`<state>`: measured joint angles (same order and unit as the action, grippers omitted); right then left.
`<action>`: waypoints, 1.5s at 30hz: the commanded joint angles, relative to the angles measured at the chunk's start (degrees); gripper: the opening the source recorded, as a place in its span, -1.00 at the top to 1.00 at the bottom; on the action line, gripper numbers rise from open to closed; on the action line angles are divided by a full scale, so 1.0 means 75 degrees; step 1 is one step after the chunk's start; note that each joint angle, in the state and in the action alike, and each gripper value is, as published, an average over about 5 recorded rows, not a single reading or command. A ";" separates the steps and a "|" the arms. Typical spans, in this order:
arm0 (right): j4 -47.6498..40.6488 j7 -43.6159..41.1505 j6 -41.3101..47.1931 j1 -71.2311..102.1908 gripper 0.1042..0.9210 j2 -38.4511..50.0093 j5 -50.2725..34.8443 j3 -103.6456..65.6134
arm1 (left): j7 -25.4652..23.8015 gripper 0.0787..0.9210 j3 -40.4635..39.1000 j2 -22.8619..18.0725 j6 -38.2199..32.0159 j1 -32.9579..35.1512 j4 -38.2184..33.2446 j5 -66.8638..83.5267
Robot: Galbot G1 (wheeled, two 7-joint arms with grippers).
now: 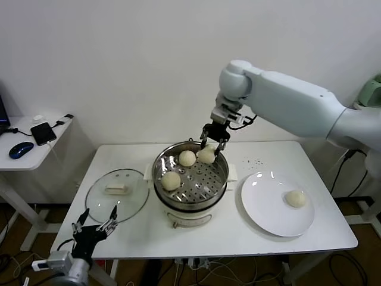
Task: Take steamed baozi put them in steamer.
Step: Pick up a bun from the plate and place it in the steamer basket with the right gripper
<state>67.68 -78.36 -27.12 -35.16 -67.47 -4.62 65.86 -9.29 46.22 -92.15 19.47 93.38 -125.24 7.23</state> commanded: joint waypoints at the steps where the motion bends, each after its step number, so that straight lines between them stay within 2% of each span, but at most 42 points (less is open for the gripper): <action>1: 0.0681 0.0563 -0.1510 0.0276 0.07 -0.0515 0.1872 0.0369 | 0.0012 -0.77 0.0034 -0.0064 -0.0025 0.0014 -0.0073 0.0018; 14: 0.0765 0.1018 -0.1354 0.1338 0.07 -0.0722 0.2396 0.0360 | -0.0003 -0.77 0.0076 -0.0087 -0.0019 0.0039 -0.0150 0.0077; 22: 0.0796 0.1086 -0.1199 0.1446 0.07 -0.0822 0.2259 0.0439 | 0.0003 -0.77 0.0054 -0.0103 -0.0029 0.0027 -0.0083 0.0057; 33: 0.0847 0.1140 -0.0910 0.1407 -0.27 -0.0768 0.2047 0.0498 | 0.0005 -0.77 0.0013 -0.0122 -0.0026 -0.0042 0.0020 0.0043; 40: 0.0951 0.0929 -0.0717 0.1064 -0.68 -0.0478 0.1874 0.0136 | -0.0001 -0.77 -0.0001 -0.0126 -0.0011 -0.0057 0.0018 0.0021; 43: 0.1133 0.0671 -0.0308 0.0834 -0.75 -0.0141 0.1774 -0.0201 | -0.0006 -0.77 0.0008 -0.0128 -0.0002 -0.0063 0.0017 0.0017; 45: 0.1241 0.0557 0.0442 0.0653 -0.76 0.0222 0.1481 -0.0540 | -0.0011 -0.77 0.0029 -0.0127 0.0000 -0.0056 0.0012 0.0022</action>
<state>74.88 -71.49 -32.11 -27.03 -71.04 9.40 67.24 -9.30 46.34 -92.19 19.41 92.95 -125.15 7.42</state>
